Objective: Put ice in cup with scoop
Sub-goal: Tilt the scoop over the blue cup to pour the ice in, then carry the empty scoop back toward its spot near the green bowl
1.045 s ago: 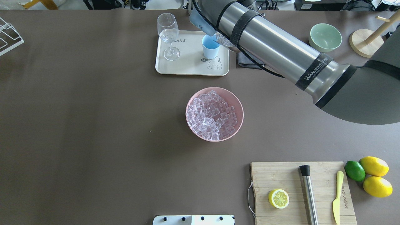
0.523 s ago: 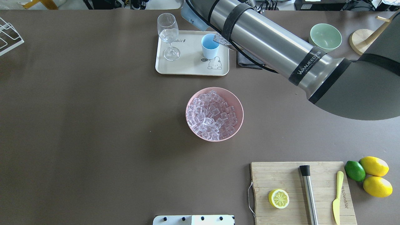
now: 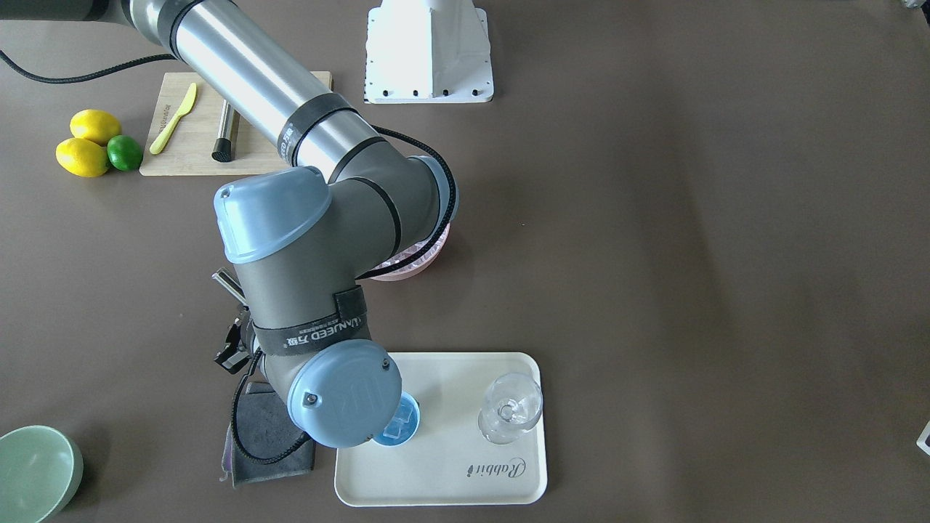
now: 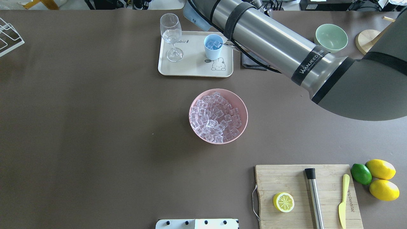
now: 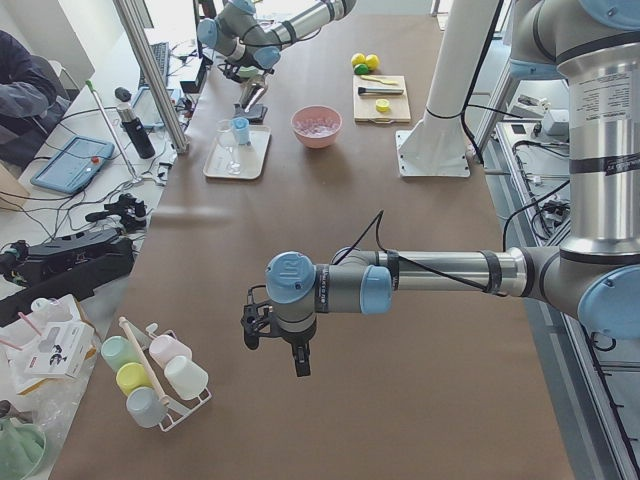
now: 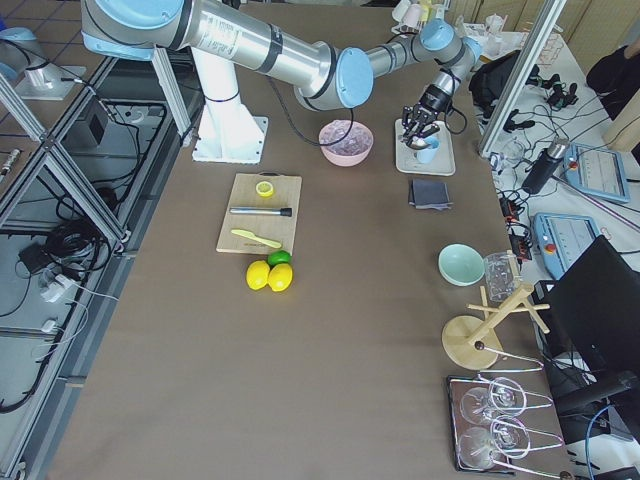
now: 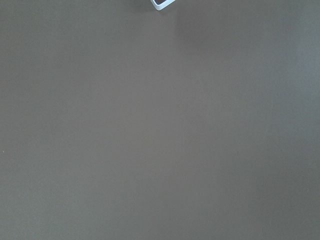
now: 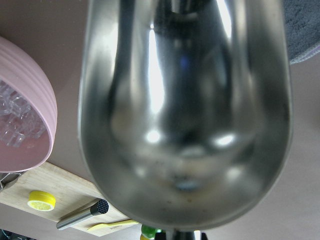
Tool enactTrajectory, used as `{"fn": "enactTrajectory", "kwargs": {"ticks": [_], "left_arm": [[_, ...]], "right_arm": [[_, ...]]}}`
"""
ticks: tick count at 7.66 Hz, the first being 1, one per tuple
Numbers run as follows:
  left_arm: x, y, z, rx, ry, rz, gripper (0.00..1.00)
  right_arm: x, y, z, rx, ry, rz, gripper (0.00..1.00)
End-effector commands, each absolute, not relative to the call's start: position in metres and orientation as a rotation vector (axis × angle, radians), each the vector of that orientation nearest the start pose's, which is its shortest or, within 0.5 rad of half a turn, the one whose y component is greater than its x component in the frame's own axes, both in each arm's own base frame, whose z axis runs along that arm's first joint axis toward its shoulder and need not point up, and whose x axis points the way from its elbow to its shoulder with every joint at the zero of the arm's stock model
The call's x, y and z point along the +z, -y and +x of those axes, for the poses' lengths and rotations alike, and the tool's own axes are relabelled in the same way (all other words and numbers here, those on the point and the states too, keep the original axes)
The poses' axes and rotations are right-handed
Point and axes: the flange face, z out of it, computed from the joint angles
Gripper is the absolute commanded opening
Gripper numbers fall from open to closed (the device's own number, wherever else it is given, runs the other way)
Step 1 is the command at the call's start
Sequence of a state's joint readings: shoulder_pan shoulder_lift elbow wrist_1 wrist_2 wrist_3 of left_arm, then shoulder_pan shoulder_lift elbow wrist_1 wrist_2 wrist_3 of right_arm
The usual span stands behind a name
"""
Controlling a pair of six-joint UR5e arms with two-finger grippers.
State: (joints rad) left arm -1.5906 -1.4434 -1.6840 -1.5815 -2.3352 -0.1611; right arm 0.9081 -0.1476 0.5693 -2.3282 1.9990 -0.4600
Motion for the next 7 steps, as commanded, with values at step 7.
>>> {"fn": "enactTrajectory", "kwargs": {"ticks": [7], "left_arm": [[0.661,0.436,-0.072,-0.173,-0.766,-0.058,0.98]], "right_arm": [[0.146,0.694,-0.365,-0.975,0.443,-0.273,0.00]]}}
